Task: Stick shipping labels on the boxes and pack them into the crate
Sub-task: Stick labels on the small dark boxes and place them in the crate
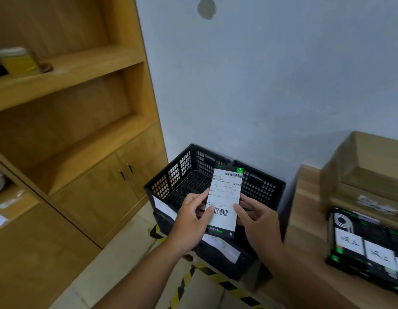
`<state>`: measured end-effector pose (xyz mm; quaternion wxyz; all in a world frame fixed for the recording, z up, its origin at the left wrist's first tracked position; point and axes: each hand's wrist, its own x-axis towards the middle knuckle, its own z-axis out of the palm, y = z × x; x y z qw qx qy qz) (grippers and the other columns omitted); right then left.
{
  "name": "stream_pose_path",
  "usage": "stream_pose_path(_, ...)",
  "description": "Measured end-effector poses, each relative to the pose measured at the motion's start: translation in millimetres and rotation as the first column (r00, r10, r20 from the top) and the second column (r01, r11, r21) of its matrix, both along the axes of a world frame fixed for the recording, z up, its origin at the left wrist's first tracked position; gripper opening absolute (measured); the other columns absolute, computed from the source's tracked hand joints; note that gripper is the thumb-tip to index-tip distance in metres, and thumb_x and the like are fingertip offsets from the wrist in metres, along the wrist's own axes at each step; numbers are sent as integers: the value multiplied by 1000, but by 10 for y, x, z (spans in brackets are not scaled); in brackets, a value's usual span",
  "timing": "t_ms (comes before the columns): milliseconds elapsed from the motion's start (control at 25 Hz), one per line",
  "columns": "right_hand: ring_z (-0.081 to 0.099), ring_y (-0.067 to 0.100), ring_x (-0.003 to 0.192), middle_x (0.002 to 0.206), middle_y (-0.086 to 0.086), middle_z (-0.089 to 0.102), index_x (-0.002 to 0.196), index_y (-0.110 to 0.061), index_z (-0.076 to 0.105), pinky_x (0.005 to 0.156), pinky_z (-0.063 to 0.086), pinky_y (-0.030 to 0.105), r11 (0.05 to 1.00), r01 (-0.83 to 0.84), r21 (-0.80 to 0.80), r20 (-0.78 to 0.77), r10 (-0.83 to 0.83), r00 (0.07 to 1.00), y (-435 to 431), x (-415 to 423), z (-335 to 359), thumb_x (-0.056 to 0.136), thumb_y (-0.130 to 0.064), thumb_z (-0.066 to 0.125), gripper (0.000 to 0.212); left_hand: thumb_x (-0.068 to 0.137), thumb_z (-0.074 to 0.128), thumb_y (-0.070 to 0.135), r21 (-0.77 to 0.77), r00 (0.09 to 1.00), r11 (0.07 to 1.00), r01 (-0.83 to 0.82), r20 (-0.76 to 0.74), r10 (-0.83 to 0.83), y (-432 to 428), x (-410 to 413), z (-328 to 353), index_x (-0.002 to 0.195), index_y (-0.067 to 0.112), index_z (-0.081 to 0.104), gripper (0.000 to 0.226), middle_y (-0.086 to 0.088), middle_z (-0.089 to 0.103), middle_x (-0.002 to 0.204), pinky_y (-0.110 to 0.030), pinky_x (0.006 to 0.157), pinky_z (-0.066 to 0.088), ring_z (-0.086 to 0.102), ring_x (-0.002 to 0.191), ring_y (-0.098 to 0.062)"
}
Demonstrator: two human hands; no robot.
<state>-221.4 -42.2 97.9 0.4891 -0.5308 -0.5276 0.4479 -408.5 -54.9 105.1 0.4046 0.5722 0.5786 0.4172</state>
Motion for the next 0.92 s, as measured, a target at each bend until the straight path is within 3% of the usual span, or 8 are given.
stream_pose_path(80, 74, 9, 98, 106, -15, 77, 117, -38, 69, 72, 63, 29, 999, -5, -31, -36, 4, 999, 122, -419, -30, 92, -12, 71, 36, 103, 58, 27, -5, 1000, 1000, 13, -21, -13, 154, -419, -36, 151, 32, 43, 51, 7, 48, 115, -10, 83, 50, 53, 100, 9)
stream_pose_path(240, 75, 12, 95, 114, -3, 75, 125, -24, 70, 71, 63, 28, 992, 24, -122, -29, -27, 999, 426, -1063, -108, 93, -11, 70, 35, 102, 59, 28, -57, 999, 998, 7, -32, -9, 491, -1064, -120, 153, 28, 43, 54, 10, 47, 116, -29, 92, 58, 53, 99, 10)
stream_pose_path(400, 76, 9, 88, 106, -6, 77, 128, -22, 68, 69, 63, 27, 986, -4, -165, 2, 4, 1000, 933, -1523, -221, 90, -13, 74, 40, 102, 60, 30, -83, 997, 997, 8, -70, -13, 1003, -1525, -291, 152, 29, 45, 53, 13, 48, 116, -18, 88, 55, 54, 99, 9)
stream_pose_path(480, 76, 7, 84, 101, -9, 78, 129, -22, 67, 65, 62, 24, 983, 14, -183, 14, -11, 1000, 1249, -1720, -322, 88, -13, 76, 43, 101, 61, 30, -100, 996, 995, 0, -89, -9, 1351, -1721, -372, 151, 28, 47, 51, 13, 49, 114, -22, 93, 54, 55, 100, 4)
stream_pose_path(640, 74, 9, 90, 119, -5, 71, 132, -23, 65, 74, 64, 32, 975, 52, -215, 28, -47, 999, 1980, -2052, -588, 88, -15, 76, 46, 103, 58, 28, -141, 994, 990, -18, -110, 3, 2156, -2019, -507, 143, 23, 58, 41, 11, 56, 112, -33, 93, 57, 62, 101, -3)
stream_pose_path(800, 70, 3, 90, 121, -12, 65, 133, -29, 63, 73, 63, 27, 970, 101, -223, 90, -83, 993, 2562, -2313, -766, 90, -20, 74, 46, 105, 52, 30, -198, 986, 980, 17, -157, -49, 2910, -2300, -625, 136, 22, 65, 34, 5, 62, 118, -21, 81, 58, 65, 100, 0)
stream_pose_path(920, 69, 3, 90, 119, -12, 63, 134, -29, 62, 73, 63, 26, 960, 137, -243, 151, -102, 983, 2883, -2478, -790, 90, -21, 74, 46, 105, 52, 29, -239, 985, 969, 62, -140, -97, 3297, -2460, -665, 134, 22, 66, 33, 5, 64, 119, -24, 82, 60, 67, 103, -5)
